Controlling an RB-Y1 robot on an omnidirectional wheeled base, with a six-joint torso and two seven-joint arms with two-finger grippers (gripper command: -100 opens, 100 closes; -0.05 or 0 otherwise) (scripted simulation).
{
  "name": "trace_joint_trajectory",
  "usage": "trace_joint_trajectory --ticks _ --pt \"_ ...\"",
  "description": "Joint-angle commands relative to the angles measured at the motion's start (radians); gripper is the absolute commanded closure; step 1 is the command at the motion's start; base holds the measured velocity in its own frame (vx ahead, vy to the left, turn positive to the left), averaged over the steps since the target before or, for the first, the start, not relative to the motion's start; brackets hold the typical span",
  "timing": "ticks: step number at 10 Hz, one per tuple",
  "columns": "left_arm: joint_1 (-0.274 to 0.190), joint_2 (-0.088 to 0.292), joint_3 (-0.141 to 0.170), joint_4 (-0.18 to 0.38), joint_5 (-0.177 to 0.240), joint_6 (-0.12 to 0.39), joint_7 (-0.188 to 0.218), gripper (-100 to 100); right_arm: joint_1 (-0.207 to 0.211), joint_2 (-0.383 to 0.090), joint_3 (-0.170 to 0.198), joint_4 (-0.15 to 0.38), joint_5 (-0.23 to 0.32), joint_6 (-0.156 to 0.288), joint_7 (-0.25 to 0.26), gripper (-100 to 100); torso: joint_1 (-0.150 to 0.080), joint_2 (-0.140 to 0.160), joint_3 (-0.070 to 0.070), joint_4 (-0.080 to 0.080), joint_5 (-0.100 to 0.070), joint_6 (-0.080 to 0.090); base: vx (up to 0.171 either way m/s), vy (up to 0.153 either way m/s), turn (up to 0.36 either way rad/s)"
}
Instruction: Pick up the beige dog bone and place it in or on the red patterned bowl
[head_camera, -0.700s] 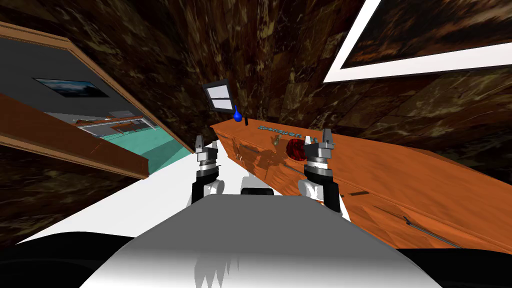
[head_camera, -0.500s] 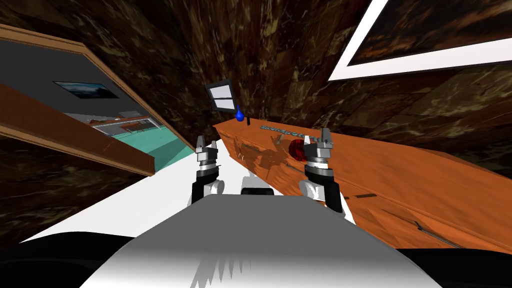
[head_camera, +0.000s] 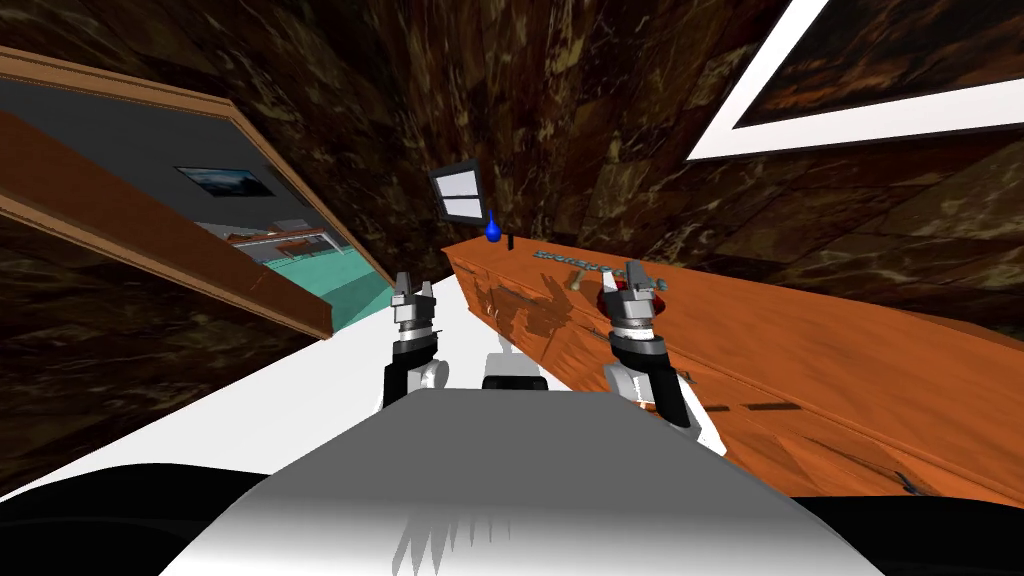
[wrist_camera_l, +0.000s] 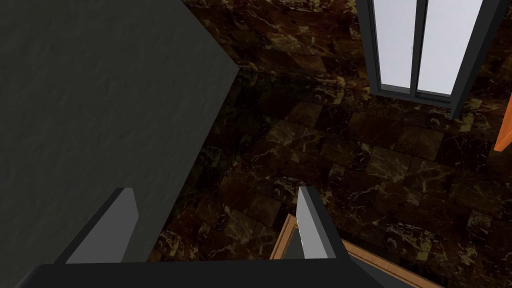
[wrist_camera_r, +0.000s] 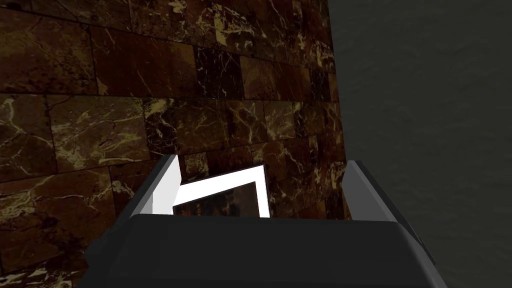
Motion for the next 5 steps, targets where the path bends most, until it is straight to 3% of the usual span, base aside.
trace_joint_trajectory --ticks 1,2,4,5 --pt "0.0 0.0 0.0 0.0 0.0 0.0 0.0 0 0.002 -0.05 0.009 0.013 0.026 -0.028 0.027 -100 0.0 0.0 0.0 0.0 0.0 0.0 -0.027 0.106 0.18" --pt "0.0 0.0 0.0 0.0 0.0 0.0 0.0 0 0.002 -0.06 0.009 0.013 0.026 -0.028 0.027 -100 0.001 0.001 0.0 0.0 0.0 0.0 -0.021 0.083 0.073" --pt "0.0 0.0 0.0 0.0 0.0 0.0 0.0 0 0.004 -0.127 0.024 0.045 0.064 -0.073 0.07 -100 0.0 0.001 0.001 0.0 0.0 0.0 -0.022 0.099 0.172" --pt "0.0 0.0 0.0 0.0 0.0 0.0 0.0 0 0.004 -0.149 0.024 0.045 0.064 -0.073 0.07 -100 0.001 0.001 0.001 0.0 0.0 0.0 -0.022 0.078 0.079"
